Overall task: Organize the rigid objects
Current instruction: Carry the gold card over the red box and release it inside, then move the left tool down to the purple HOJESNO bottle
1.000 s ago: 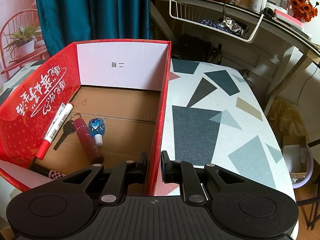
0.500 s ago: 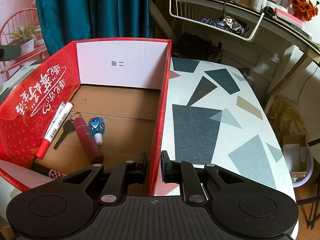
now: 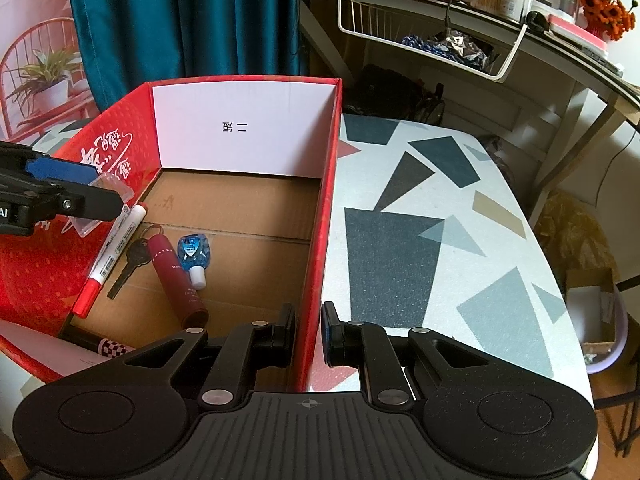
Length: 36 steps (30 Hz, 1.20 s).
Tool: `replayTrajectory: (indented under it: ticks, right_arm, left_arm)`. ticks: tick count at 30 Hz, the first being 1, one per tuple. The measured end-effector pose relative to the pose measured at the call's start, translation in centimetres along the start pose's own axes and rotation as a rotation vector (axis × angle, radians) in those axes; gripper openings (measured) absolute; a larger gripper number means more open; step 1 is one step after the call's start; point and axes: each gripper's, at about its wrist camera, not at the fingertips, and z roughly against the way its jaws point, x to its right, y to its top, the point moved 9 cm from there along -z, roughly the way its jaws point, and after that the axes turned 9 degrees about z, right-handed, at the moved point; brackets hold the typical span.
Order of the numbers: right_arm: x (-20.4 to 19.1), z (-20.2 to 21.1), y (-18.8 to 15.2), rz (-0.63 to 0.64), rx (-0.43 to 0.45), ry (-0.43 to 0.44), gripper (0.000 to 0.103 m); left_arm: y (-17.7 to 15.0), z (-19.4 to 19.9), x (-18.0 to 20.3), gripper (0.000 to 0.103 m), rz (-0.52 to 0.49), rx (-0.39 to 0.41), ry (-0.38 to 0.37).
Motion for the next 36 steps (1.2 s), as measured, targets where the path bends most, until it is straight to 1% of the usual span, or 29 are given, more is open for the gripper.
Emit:
replayTrajectory:
  ticks: [2,4,7,10,15,18,20,21,25,28,31,34,36]
  right_arm:
    - [0.0,0.0,0.0,0.001,-0.001,-0.001,0.014]
    - [0.0,0.0,0.0,0.002,-0.002,-0.003,0.013]
    - [0.0,0.0,0.1,0.003,-0.004,-0.009,0.012]
    - [0.0,0.0,0.1,0.003,-0.005,-0.01,0.012]
    - [0.0,0.0,0.1,0.002,-0.005,-0.009,0.012]
    - [0.0,0.1,0.1,0.002,-0.005,-0.009,0.012]
    - [0.0,0.0,0.1,0.001,-0.004,-0.009,0.012]
    - [0.0,0.0,0.1,0.0,-0.004,-0.009,0.012]
    - [0.0,0.1,0.1,-0.001,-0.003,-0.008,0.012]
    - [0.0,0.1,0.1,-0.002,-0.002,-0.008,0.012]
    - [0.1,0.1,0.1,0.001,-0.004,-0.009,0.012]
    - [0.1,0.1,0.1,0.003,-0.006,-0.01,0.012]
    - [0.0,0.1,0.1,0.005,-0.007,-0.011,0.012]
  left_arm:
    - [0.0,0.0,0.0,0.058,0.0,0.002,-0.004]
    - [0.1,0.9,-0.4,0.058,0.004,0.004,-0.003]
    - [0.5,1.5,-0.6,0.058,0.009,0.022,0.002]
    - [1.1,2.4,-0.8,0.059,0.019,0.042,-0.009]
    - [2.7,5.0,-1.8,0.066,0.038,0.114,-0.036]
    - [3.7,7.3,-4.1,0.07,0.092,0.172,-0.028]
    - [3.8,8.5,-6.4,0.072,0.138,0.201,0.001]
    - [3.8,8.9,-7.8,0.072,0.161,0.209,0.03]
    - [3.0,9.5,-13.8,0.072,0.28,0.21,0.158]
    - [1.6,9.2,-17.5,0.072,0.341,0.198,0.264]
    - [-0.1,8.0,-19.7,0.071,0.376,0.162,0.326]
    - [-1.8,6.4,-20.8,0.071,0.408,0.121,0.352]
    - [-2.7,5.4,-21.1,0.071,0.406,0.098,0.367]
